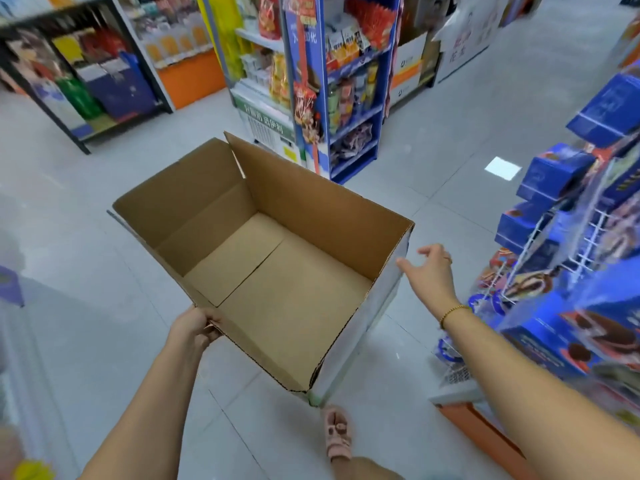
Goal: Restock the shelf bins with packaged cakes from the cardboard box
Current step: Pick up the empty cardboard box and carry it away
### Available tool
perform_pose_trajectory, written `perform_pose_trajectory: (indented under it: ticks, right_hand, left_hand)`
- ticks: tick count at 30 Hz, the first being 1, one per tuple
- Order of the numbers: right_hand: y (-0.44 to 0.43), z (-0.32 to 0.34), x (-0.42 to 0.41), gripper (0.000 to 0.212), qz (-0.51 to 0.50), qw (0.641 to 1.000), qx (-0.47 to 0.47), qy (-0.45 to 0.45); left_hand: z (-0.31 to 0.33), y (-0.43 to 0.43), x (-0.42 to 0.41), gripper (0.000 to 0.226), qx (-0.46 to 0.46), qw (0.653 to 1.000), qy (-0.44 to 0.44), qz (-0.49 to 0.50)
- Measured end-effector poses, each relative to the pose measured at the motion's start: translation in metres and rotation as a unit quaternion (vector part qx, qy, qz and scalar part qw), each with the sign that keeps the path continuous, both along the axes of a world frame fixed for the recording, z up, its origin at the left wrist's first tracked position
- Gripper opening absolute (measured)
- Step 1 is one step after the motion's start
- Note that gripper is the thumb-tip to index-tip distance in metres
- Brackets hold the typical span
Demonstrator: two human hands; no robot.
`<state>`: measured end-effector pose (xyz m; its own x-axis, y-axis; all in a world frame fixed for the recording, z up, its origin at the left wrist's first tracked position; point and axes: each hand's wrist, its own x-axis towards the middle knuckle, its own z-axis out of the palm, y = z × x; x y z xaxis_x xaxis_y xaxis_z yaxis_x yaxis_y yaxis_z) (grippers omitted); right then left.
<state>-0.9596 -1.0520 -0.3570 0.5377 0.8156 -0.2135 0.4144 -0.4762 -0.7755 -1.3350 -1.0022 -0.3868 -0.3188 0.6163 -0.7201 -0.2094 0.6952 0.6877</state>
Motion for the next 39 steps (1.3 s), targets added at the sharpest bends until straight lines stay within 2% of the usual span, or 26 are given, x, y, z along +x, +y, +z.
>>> perform_pose_trajectory:
  ticks: [2,4,9,14,18,20,22,27,29,31,34,37,39]
  right_hand:
    - [0.037,0.008,0.007,0.069,-0.039,0.999,-0.010,0.005]
    - [0.073,0.017,0.022,0.081,-0.042,0.998,-0.043,-0.011]
    - [0.164,0.020,0.077,0.095,0.040,0.968,-0.232,-0.083]
    - [0.224,0.008,0.112,0.088,0.031,0.942,-0.308,-0.129]
    - [0.262,-0.002,0.144,0.061,-0.002,0.932,-0.355,-0.077]
    - [0.279,-0.004,0.158,0.052,-0.051,0.944,-0.327,0.021]
    - [0.295,-0.005,0.172,0.052,-0.088,0.949,-0.286,0.103]
    - [0.331,-0.001,0.202,0.036,-0.128,0.952,-0.196,0.199]
    - [0.351,0.007,0.214,0.043,-0.150,0.952,-0.165,0.209]
    - [0.377,0.001,0.233,0.036,-0.142,0.957,-0.169,0.189]
    - [0.421,-0.021,0.262,0.028,-0.143,0.956,-0.214,0.142]
    - [0.467,-0.044,0.309,0.030,-0.164,0.946,-0.223,0.168]
    - [0.499,-0.055,0.348,0.037,-0.169,0.944,-0.207,0.195]
  left_hand:
    - [0.011,0.044,0.000,0.035,-0.011,0.999,0.013,-0.034]
    - [0.018,0.089,0.003,0.033,-0.017,0.997,0.019,-0.071]
    - [0.011,0.198,0.033,0.032,-0.026,0.986,0.050,-0.157]
    - [-0.018,0.293,0.084,0.032,-0.023,0.972,0.064,-0.227]
    - [-0.035,0.381,0.120,0.033,-0.009,0.946,0.053,-0.319]
    - [-0.038,0.429,0.136,0.034,0.001,0.926,0.042,-0.374]
    - [-0.038,0.471,0.154,0.037,0.009,0.908,0.026,-0.418]
    - [-0.026,0.555,0.219,0.042,0.029,0.866,0.021,-0.498]
    - [-0.025,0.588,0.251,0.038,0.043,0.854,0.030,-0.517]
    - [-0.028,0.619,0.283,0.037,0.051,0.844,0.034,-0.533]
    - [-0.037,0.662,0.332,0.049,0.050,0.828,0.046,-0.556]
    - [-0.039,0.713,0.383,0.057,0.049,0.817,0.070,-0.571]
    - [-0.033,0.749,0.421,0.052,0.068,0.815,0.097,-0.568]
